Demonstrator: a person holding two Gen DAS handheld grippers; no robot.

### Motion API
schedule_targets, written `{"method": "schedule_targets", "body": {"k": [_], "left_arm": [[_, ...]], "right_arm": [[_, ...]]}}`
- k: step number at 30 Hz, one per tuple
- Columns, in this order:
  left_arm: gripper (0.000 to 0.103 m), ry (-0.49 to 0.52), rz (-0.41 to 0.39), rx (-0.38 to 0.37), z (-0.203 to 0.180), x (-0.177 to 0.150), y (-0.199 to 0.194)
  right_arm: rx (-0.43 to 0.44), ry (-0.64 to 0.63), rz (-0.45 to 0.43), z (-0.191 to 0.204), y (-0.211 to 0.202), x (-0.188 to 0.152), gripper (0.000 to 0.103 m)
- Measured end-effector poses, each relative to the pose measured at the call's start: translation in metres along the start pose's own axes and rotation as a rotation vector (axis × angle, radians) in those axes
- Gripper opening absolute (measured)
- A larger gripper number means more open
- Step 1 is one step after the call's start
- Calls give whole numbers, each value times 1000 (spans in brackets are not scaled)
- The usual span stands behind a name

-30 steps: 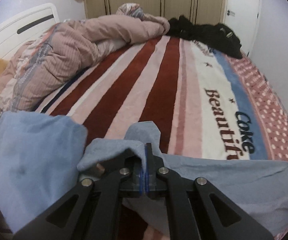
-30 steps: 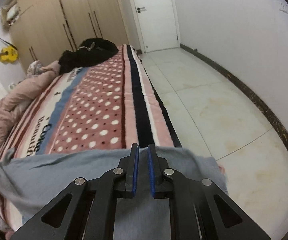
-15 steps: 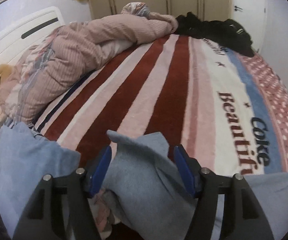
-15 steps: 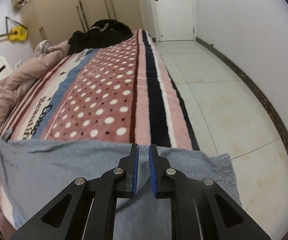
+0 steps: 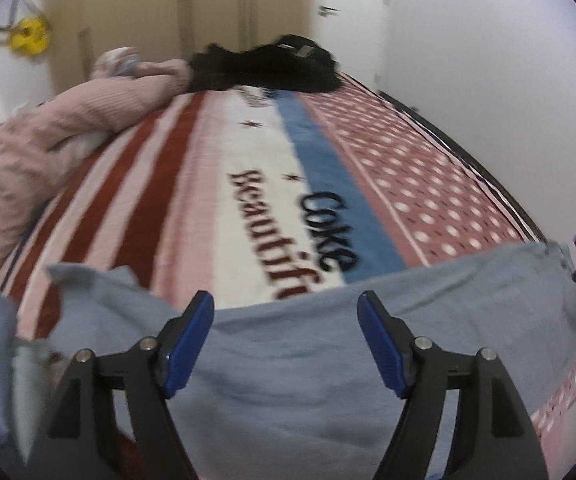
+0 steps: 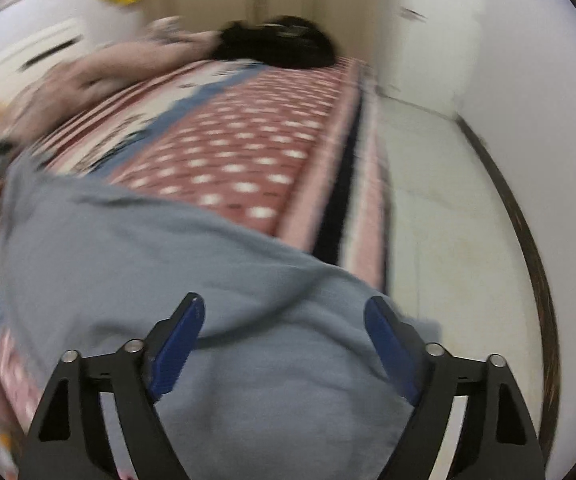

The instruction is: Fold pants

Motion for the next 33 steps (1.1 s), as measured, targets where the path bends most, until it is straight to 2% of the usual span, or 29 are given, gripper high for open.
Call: {"method": "schedule_targets", "body": {"k": [5, 8, 12, 15, 20, 22, 25, 27, 29, 33], "left_arm": [[71, 50, 49, -57, -25, -8, 25], [71, 73, 69, -83, -31, -13, 34], [71, 83, 87, -99, -31, -20, 41], [71, 79, 90, -105, -26, -25, 42], [71, 62, 88, -111, -15, -30, 43], [71, 57, 87, -113, -12, -31, 44], [71, 53, 90, -112, -10, -33, 46], [71, 53, 93, -108, -9, -34, 47], [71, 56, 96, -104, -9, -34, 48], [71, 49, 100, -103, -7, -33, 50]], "right_arm": [[94, -236, 8, 64, 9, 29, 88], [173, -293, 34, 96, 21, 41, 84], [231, -373, 46, 139, 44, 58, 62], [298, -386, 86, 159, 61, 65, 55], [364, -436, 120, 182, 73, 71, 55], [367, -457, 136, 185, 75, 69, 51], [379, -470, 143, 185, 70, 67, 39], [382, -487, 141, 184, 65, 65, 22], [387, -493, 140, 184, 64, 65, 12], [387, -484, 153, 183, 71, 67, 11]]}}
Point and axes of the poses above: each gripper's, at about its wrist camera, not at the fingertips, and y roughly the way its jaws point, z to its left, x to its top, the point moved 3 cm from there along y, roughly the way its jaws point, and after that the axes turned 15 degrees about -x, right-handed, at the moved point
